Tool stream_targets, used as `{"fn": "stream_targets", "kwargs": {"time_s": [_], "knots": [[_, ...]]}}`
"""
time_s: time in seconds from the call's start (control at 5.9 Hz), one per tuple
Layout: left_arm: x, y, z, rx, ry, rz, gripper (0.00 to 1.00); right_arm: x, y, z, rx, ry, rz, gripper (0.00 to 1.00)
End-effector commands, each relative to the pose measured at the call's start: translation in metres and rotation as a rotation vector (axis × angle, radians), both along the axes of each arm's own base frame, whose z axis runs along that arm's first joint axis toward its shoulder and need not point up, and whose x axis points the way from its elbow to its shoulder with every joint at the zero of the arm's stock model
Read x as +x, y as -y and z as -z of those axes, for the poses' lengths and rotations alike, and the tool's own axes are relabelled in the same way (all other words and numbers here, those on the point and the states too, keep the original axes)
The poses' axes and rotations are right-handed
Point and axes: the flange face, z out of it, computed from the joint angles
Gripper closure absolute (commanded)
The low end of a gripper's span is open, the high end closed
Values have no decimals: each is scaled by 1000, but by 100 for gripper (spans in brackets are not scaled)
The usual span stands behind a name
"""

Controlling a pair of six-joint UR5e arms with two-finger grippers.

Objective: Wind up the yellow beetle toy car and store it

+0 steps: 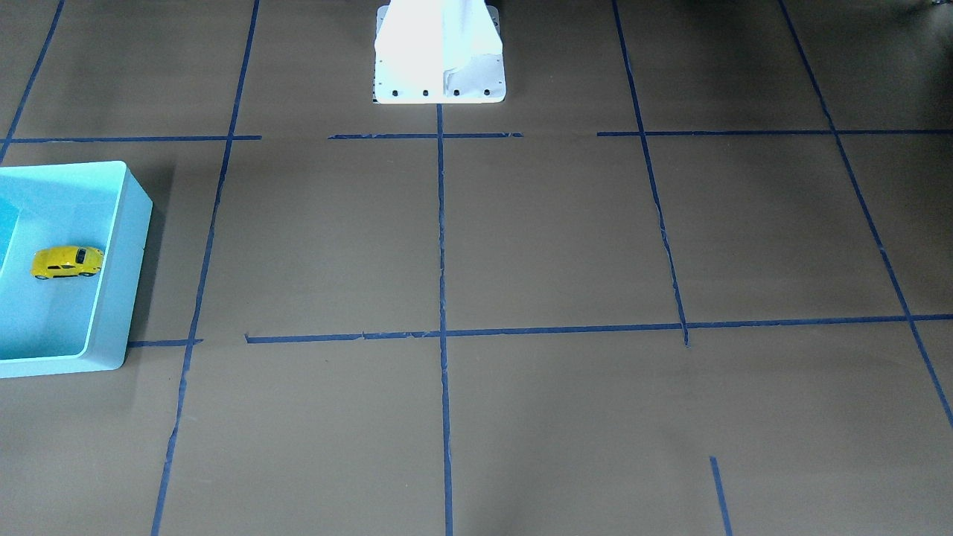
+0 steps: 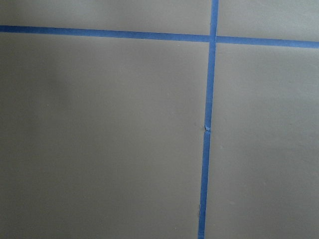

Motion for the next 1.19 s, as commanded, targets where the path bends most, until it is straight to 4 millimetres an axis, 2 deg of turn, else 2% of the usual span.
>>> {"fn": "stream_targets", "kwargs": {"time_s": [0.0,0.17,0.34,0.68,0.85,1.02], "knots": [[0,0,0,0,0,0,0,47,-4,-61,-247,5,-240,0],[0,0,0,0,0,0,0,49,-12,-69,-261,2,-242,0],[0,0,0,0,0,0,0,48,-11,-72,-268,1,-243,0],[0,0,-1,-1,1,0,0,48,-25,-105,-163,17,-266,0],[0,0,-1,-3,1,1,0,48,-19,-94,-181,27,-312,0],[0,0,-1,-3,1,1,0,48,-18,-92,-186,28,-313,0]]}}
